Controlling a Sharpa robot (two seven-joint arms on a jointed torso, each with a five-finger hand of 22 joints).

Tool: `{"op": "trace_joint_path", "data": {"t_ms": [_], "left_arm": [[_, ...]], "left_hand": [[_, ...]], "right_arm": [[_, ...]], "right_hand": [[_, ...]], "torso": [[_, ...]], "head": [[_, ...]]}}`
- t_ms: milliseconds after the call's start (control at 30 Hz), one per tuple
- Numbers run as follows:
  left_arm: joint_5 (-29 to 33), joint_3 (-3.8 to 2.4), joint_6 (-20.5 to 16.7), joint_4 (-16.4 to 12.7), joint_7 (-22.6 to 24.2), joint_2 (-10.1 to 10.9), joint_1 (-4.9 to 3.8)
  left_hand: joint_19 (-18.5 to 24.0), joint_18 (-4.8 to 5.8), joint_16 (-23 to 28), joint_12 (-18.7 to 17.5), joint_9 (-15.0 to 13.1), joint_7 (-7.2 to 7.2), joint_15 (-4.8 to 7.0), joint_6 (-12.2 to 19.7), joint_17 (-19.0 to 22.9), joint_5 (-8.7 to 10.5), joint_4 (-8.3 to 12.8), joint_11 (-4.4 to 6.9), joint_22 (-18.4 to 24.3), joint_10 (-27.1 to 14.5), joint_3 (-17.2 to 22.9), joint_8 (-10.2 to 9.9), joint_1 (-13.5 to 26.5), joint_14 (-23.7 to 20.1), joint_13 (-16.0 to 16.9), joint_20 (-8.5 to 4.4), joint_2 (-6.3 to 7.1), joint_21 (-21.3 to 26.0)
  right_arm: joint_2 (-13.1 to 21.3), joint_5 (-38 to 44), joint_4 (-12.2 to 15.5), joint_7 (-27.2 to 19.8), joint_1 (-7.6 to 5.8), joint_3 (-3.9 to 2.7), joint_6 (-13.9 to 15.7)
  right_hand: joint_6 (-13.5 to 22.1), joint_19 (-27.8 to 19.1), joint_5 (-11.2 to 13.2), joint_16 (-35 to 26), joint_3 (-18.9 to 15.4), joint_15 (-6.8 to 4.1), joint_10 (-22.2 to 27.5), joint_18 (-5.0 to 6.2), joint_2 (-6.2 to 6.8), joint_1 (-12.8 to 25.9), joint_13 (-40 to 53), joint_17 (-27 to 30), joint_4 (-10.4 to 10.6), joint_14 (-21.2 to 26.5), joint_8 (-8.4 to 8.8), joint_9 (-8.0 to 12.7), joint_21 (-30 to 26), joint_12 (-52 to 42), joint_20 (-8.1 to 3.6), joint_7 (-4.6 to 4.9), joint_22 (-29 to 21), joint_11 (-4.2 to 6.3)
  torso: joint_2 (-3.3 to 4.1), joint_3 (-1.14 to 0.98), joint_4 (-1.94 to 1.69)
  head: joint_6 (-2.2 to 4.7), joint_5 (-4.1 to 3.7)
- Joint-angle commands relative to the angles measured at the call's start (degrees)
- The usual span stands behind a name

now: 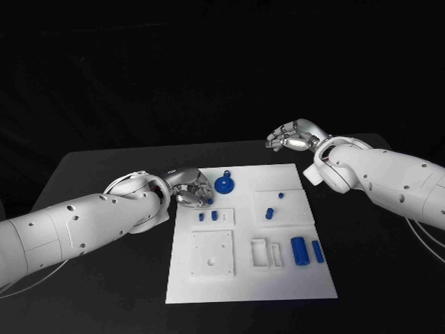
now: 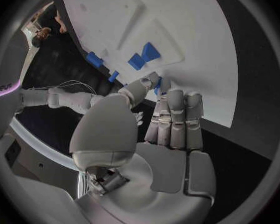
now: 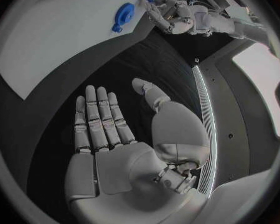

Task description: Assemble the parts on the task board

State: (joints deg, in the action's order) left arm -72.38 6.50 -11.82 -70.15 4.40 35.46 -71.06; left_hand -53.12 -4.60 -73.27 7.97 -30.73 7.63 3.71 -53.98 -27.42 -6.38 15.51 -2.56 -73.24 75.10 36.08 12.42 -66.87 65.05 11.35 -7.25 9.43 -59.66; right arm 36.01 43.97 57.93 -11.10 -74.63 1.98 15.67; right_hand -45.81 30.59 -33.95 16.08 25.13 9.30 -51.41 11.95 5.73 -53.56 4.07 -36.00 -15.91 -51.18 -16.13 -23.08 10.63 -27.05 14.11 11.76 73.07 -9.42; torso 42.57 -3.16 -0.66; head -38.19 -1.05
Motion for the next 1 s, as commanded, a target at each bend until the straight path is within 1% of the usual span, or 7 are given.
{"op": "trace_joint_path", "data": {"t_ms": [33,467,600,700,800,867,1000], "left_arm": [[0.25,0.00,1.00,-0.11,0.23,0.16,0.02],[2.35,-0.04,-1.63,0.64,0.95,1.04,0.01],[7.06,-0.05,-4.92,1.00,2.54,1.77,-0.03],[13.09,-0.09,-6.09,0.97,4.05,2.62,-0.23],[22.44,-0.14,-5.71,0.98,5.36,3.29,-0.96],[26.91,-0.15,-5.50,0.86,5.73,3.68,-1.39],[35.47,-0.16,-4.99,-0.08,7.45,4.87,-2.05]], "left_hand": [[0.38,-1.49,-0.31,-0.34,0.09,0.05,-0.03,0.37,-0.04,-0.07,0.07,-0.14,-0.07,0.22,-0.25,-0.19,-0.05,-0.41,0.12,-1.92,0.55,0.25],[0.91,-1.33,-0.59,-1.21,1.00,-0.86,-0.40,3.44,-0.05,0.43,0.00,-0.53,-0.22,-0.78,-0.31,-1.41,-0.47,-1.33,0.50,-1.69,1.89,0.57],[2.44,-1.12,0.45,-2.34,0.95,0.25,-1.33,3.06,0.46,-0.05,-0.16,-1.41,-0.07,-2.67,0.23,-0.95,-0.73,-3.41,0.34,-0.85,1.64,1.58],[4.76,-0.61,2.69,-2.66,0.85,1.06,-1.92,2.35,1.58,-0.31,-0.21,-1.91,0.51,-3.14,0.99,-0.32,-0.86,-5.94,0.50,-0.08,1.31,3.51],[7.12,0.22,5.95,-3.00,0.85,1.40,-2.55,2.10,3.27,-0.25,-0.27,-2.47,1.46,-3.69,1.41,0.18,-0.68,-8.03,0.73,0.68,1.07,6.00],[7.61,0.46,7.23,-2.90,0.84,1.54,-2.65,1.99,3.93,-0.27,-0.37,-2.49,1.87,-3.47,1.49,0.40,-0.58,-8.43,0.94,0.83,0.65,6.87],[7.36,0.78,9.18,-1.71,0.76,1.29,-2.10,1.56,4.96,-0.12,-0.61,-1.67,2.68,-1.16,1.18,1.06,-0.04,-7.72,1.88,0.68,-0.47,8.18]], "right_arm": [[0.05,-0.06,-0.01,-0.48,0.02,-0.04,-0.44],[0.63,-0.09,0.31,-0.58,0.09,-0.04,-0.17],[1.46,1.06,1.19,-0.24,0.09,-0.04,-1.22],[2.57,3.04,2.44,0.25,0.09,-0.04,-2.72],[4.19,6.71,4.41,0.80,0.09,-0.03,-4.25],[4.99,8.80,5.52,1.01,0.09,-0.03,-4.88],[7.93,15.07,9.52,2.02,0.11,-0.03,-6.72]], "right_hand": [[0.07,0.04,-0.38,-0.20,0.09,-0.13,-0.44,0.65,-0.52,0.18,-0.09,-0.08,-0.03,0.15,-0.37,0.06,-0.21,-0.25,0.26,0.19,0.07,0.09],[0.05,0.04,-0.19,-0.19,0.29,-0.15,-0.44,0.78,-0.46,-0.46,-0.09,-0.10,-0.45,0.13,-0.43,0.10,-0.29,-0.27,0.26,0.14,0.17,0.13],[-0.05,0.15,0.33,-0.11,0.59,-0.21,-0.52,0.92,-0.39,-1.60,-0.08,-0.14,-0.67,-0.01,-0.55,0.13,-0.32,-0.34,0.30,0.09,0.30,0.17],[-0.42,0.78,1.64,0.21,1.06,-0.46,-0.97,1.23,-0.40,-3.33,-0.02,-0.28,-0.74,-0.62,-0.83,0.10,-0.11,-0.59,0.34,-0.07,0.51,0.54],[-1.79,4.83,4.22,2.31,2.11,-2.18,-3.65,2.67,-0.60,-5.52,0.17,-1.19,-0.73,-4.53,-1.67,-0.14,1.75,-1.01,0.28,-0.64,1.07,1.64],[-2.32,6.89,4.86,3.28,2.55,-3.07,-4.55,3.05,-0.64,-6.09,0.12,-1.66,-0.78,-6.46,-1.98,-0.23,2.58,-0.68,0.13,-0.87,1.12,1.90],[-3.32,13.75,6.60,6.42,3.81,-5.93,-6.65,3.05,-0.61,-7.53,0.08,-3.54,-0.85,-12.39,-2.64,-0.63,5.12,0.86,-1.92,-1.38,0.67,2.34]], "torso": [[-0.01,0.01,-0.01],[-0.01,0.08,-0.01],[-0.03,0.06,0.02],[-0.11,0.05,-0.07],[-0.21,0.11,-0.09],[-0.24,0.11,-0.08],[-0.33,0.14,-0.03]], "head": [[-0.02,-0.02],[0.29,-0.16],[0.49,-0.27],[1.39,-1.20],[1.82,-1.92],[1.94,-2.10],[2.47,-2.41]]}}
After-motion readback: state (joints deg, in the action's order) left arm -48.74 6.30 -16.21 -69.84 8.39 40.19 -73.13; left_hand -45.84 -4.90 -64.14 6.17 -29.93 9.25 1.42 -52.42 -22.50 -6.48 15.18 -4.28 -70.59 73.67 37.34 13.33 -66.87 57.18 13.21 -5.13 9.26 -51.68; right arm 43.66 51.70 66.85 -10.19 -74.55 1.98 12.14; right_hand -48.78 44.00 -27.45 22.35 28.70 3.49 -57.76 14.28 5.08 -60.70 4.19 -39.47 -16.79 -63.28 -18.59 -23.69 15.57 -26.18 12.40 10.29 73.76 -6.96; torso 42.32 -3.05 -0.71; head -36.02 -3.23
